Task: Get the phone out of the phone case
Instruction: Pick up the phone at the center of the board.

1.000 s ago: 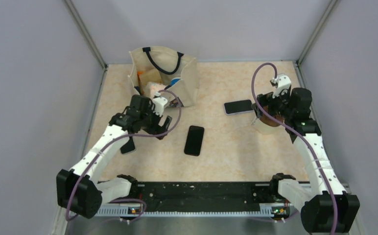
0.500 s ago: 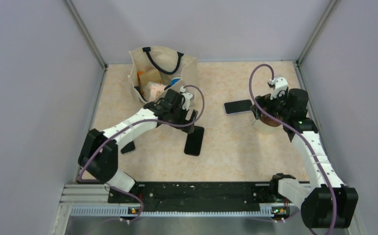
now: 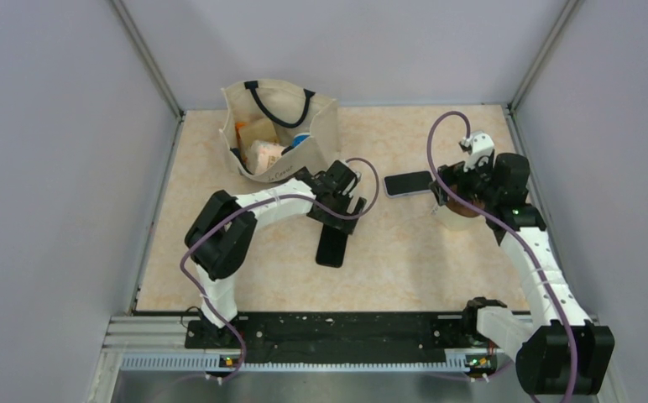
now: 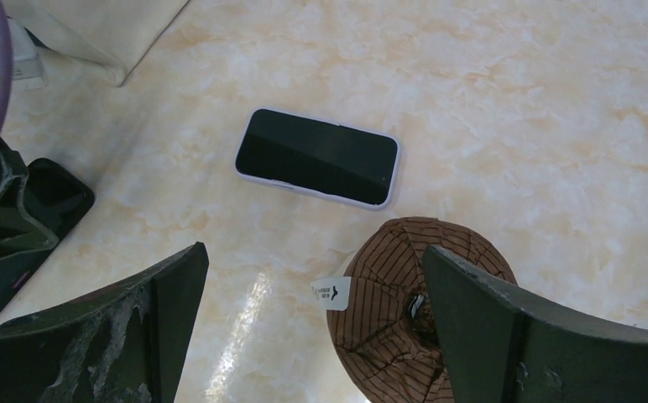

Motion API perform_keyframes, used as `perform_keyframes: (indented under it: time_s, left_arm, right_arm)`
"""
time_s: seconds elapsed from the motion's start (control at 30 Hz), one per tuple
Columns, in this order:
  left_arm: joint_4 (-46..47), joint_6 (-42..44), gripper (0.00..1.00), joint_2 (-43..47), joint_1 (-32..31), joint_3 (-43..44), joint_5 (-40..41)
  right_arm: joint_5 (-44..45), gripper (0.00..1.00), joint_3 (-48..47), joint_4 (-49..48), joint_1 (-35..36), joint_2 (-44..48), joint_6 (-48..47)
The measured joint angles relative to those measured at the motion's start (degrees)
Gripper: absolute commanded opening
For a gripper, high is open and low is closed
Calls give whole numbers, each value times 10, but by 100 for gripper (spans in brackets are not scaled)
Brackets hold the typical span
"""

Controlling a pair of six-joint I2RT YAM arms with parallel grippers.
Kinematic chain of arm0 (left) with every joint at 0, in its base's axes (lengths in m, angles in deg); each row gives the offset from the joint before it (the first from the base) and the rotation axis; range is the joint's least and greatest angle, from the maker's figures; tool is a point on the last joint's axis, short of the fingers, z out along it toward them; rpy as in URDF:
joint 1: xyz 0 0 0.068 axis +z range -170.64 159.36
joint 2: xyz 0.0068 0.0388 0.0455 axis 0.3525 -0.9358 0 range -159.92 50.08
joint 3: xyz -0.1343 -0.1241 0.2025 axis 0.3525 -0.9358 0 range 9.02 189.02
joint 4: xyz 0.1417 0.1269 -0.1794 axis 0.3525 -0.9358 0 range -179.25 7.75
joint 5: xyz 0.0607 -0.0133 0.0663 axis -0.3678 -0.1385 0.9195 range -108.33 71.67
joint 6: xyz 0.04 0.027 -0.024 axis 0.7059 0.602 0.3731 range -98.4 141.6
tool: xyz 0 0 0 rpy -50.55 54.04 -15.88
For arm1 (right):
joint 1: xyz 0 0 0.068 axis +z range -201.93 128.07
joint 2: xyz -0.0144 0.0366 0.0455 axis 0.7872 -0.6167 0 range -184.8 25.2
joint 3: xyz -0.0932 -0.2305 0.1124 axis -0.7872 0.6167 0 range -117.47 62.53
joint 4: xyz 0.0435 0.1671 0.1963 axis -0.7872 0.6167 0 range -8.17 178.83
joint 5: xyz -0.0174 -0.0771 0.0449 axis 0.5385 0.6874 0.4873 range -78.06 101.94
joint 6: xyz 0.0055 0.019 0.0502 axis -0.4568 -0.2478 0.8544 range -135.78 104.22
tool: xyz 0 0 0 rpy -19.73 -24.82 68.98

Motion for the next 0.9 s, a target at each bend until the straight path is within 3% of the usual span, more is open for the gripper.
perform_keyframes:
  time_s: [0.9]
  left_arm:
    - [23, 4, 96, -6, -15, -33, 39]
  right_arm:
    - [-27, 99, 0, 0, 0, 9, 0]
